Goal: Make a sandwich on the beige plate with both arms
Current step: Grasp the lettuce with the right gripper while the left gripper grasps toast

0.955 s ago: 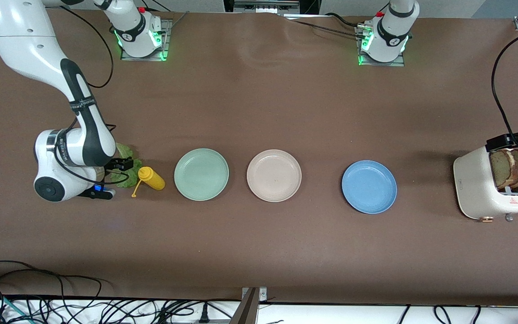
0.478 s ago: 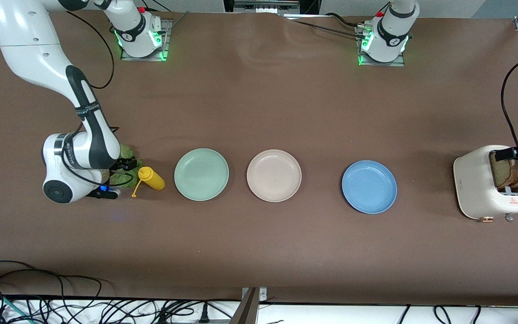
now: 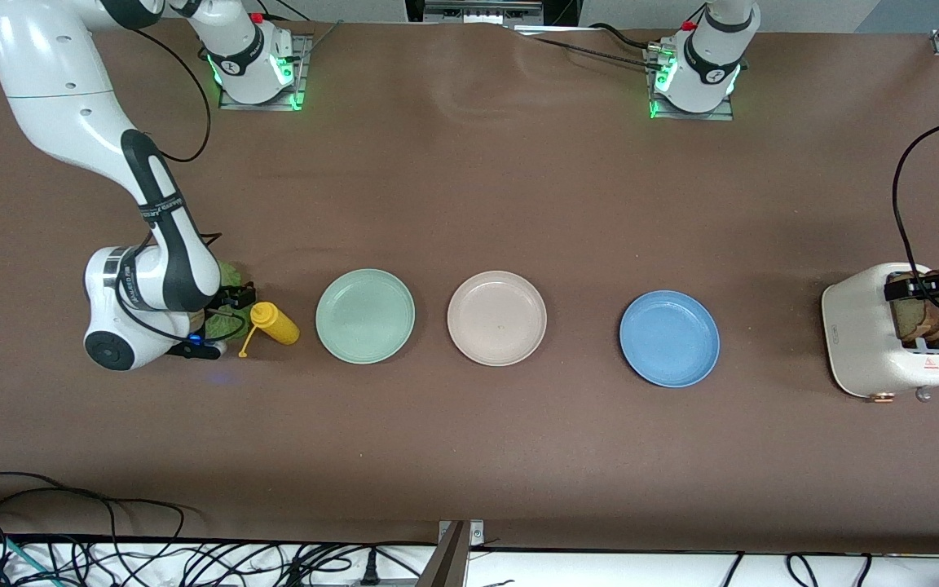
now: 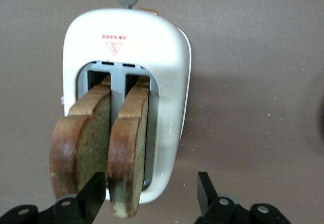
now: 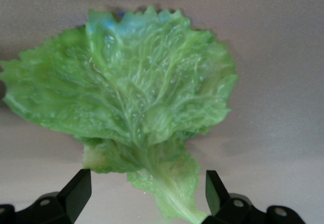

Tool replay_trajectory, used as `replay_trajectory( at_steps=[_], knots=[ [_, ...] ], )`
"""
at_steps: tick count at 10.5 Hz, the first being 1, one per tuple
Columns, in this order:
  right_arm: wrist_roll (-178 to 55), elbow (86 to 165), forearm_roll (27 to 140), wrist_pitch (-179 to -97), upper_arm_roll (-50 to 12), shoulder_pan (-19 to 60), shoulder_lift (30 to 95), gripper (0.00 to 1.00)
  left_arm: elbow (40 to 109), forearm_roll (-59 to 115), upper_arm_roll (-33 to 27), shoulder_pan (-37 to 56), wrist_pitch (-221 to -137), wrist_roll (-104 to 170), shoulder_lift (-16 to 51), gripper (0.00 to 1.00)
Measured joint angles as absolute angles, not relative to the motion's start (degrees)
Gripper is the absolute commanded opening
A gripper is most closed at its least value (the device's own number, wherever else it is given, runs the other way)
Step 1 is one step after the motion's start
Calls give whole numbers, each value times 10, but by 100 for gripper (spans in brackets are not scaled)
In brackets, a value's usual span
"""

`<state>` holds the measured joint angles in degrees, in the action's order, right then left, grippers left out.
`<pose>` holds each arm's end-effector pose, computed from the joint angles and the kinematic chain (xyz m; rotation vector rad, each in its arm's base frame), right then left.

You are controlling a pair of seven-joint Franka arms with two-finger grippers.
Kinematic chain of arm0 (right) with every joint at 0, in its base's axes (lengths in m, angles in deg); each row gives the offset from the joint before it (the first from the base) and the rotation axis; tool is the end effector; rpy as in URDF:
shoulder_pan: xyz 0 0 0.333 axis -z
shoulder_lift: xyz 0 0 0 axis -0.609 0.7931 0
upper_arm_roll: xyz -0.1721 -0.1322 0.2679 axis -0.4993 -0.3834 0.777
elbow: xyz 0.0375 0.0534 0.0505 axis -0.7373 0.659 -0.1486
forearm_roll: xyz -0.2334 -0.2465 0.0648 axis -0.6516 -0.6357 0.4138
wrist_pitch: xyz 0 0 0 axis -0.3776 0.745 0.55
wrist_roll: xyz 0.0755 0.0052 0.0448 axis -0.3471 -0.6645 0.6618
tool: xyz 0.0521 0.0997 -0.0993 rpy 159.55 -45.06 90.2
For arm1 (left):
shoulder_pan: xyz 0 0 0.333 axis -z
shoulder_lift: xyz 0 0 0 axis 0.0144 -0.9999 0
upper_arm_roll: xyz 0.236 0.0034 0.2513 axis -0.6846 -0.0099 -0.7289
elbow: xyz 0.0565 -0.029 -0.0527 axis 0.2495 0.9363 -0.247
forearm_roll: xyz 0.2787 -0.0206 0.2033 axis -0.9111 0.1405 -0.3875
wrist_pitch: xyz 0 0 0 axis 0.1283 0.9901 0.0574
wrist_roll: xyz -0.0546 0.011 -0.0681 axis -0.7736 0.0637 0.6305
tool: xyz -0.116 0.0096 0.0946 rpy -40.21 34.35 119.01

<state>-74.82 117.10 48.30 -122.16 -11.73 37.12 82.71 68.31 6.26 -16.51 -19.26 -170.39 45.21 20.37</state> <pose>0.5850 0.0259 0.1796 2.9923 -0.1837 -0.9283 0.5841 0.1936 0.3853 -2.9815 -0.1224 0.2499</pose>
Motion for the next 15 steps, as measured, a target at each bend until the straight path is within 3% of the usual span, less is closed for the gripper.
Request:
replay_trajectory(
  at_steps=[1,2,3,7,11,13,15],
  knots=[
    [-748,1171,484,-1225,-117,372,827,18,683,62,-166,-193,-1716,452,197,27],
    [-748,1171,484,-1226,-117,373,827,0,683,62,-166,-193,-1722,452,191,10],
    [-748,1170,484,-1226,-117,373,827,0,683,61,-166,-194,-1722,454,189,0],
    [-747,1135,485,-1207,-117,374,824,0,667,56,-169,-197,-1693,466,198,0],
    [-745,1039,485,-1083,-123,381,801,0,636,55,-154,-195,-1611,484,257,0],
    [-744,1000,485,-1033,-123,387,790,0,585,55,-97,-184,-1536,486,275,0],
    [-744,986,482,-1003,-123,389,767,0,556,56,-3,-171,-1502,482,280,0]
  ],
)
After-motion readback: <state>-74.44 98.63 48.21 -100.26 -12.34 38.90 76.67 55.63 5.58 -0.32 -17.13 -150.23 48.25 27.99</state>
